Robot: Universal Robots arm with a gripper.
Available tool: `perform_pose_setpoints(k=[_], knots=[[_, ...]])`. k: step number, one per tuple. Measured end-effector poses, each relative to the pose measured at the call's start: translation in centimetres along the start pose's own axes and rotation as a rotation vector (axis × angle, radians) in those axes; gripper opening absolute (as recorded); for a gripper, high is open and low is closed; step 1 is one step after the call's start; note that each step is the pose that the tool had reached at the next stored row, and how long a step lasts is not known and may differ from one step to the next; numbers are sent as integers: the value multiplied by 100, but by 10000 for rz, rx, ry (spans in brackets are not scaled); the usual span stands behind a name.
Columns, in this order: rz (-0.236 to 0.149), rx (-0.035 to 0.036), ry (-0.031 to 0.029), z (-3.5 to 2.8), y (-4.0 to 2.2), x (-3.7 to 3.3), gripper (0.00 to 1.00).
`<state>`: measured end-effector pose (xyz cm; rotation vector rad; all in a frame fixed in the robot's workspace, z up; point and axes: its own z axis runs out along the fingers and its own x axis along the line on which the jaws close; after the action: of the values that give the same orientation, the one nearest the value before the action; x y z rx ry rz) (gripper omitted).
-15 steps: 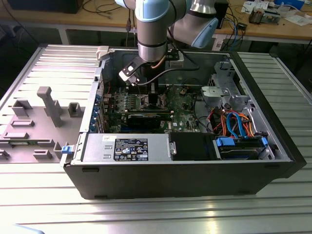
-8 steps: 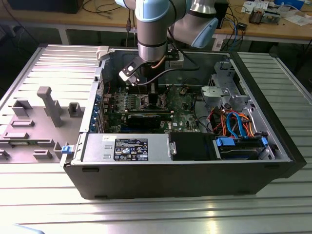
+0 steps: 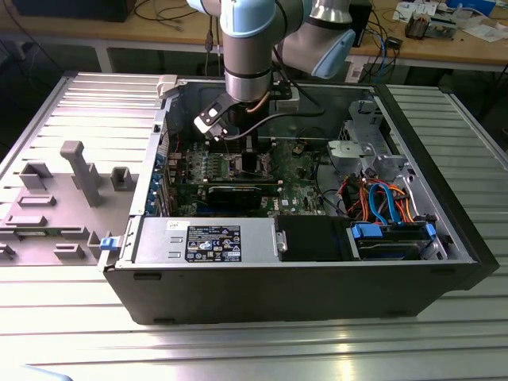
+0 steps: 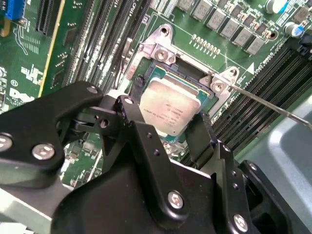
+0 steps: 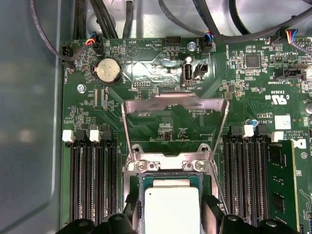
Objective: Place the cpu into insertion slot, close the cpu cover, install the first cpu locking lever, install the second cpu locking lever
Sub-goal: 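Place the cpu into insertion slot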
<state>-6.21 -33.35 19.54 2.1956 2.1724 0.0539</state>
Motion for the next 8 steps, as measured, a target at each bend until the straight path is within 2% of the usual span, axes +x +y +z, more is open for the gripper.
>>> perform_pose_setpoints(k=[8], knots=[[1, 0, -1, -20, 3, 0, 62]])
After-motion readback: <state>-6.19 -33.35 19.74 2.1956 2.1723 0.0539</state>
